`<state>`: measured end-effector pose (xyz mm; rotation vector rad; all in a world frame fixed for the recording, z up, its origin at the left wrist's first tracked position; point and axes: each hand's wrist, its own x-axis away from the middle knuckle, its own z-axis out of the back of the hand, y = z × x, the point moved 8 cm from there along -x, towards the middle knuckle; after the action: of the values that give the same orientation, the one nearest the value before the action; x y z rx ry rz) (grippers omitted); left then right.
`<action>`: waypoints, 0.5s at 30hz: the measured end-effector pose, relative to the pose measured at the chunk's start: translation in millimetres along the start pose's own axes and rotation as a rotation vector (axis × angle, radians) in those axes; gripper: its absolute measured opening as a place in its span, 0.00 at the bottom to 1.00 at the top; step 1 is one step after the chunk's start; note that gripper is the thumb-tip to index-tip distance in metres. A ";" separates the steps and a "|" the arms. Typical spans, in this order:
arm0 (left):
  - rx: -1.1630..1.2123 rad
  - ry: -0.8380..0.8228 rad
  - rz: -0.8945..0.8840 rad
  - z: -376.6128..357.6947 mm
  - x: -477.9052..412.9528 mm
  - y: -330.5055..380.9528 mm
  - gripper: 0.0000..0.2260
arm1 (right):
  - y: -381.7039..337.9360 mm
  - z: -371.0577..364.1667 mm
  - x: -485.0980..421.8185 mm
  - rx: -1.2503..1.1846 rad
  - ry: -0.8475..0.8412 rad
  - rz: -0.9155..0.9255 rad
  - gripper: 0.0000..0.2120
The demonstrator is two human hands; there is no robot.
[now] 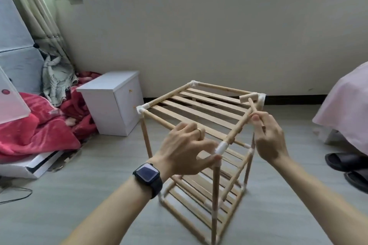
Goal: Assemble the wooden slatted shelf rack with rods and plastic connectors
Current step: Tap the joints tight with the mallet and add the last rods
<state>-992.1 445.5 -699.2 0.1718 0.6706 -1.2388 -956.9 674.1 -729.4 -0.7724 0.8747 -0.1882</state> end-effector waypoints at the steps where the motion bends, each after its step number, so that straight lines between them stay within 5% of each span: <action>1: 0.008 -0.040 -0.001 -4.5 -3.4 -4.3 0.21 | -1.6 5.2 3.7 -0.034 -0.002 -0.013 0.11; 4: 0.113 -0.205 0.113 -27.6 -8.0 -18.8 0.29 | -8.9 17.2 14.5 -0.160 -0.024 -0.042 0.13; 9: 0.120 -0.205 0.241 -48.9 -28.2 -13.0 0.28 | -7.0 37.4 41.7 -0.429 0.011 -0.196 0.16; 15: 0.040 -0.313 0.384 -73.6 -62.3 -4.5 0.33 | 7.2 65.7 62.0 -0.319 -0.023 -0.339 0.09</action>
<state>-1034.2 529.3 -722.2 0.1284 0.3213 -0.8838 -868.8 686.5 -746.8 -1.2188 0.7556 -0.3433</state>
